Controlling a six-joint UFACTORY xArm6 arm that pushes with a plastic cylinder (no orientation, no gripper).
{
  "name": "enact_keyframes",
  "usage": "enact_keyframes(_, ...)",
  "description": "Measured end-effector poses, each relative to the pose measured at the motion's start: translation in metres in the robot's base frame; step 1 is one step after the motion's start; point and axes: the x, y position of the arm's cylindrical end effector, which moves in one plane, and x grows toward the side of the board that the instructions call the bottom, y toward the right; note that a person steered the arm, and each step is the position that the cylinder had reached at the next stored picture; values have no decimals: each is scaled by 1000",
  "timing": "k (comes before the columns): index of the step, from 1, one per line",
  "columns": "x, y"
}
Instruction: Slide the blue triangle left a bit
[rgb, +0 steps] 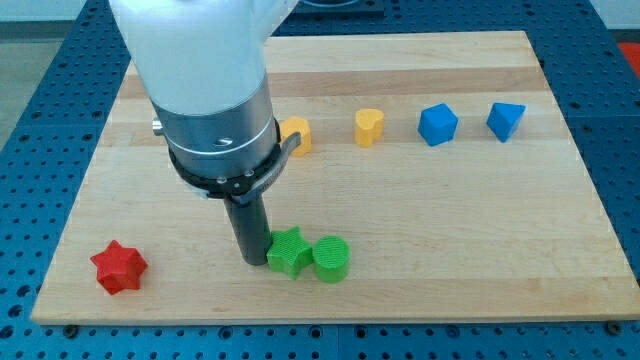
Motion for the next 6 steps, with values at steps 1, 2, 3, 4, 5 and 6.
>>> enact_keyframes(1, 0, 1)
enact_keyframes(2, 0, 7)
enact_keyframes(3, -7, 4)
enact_keyframes(4, -49, -41)
enact_keyframes(5, -69, -65)
enact_keyframes(6, -69, -65)
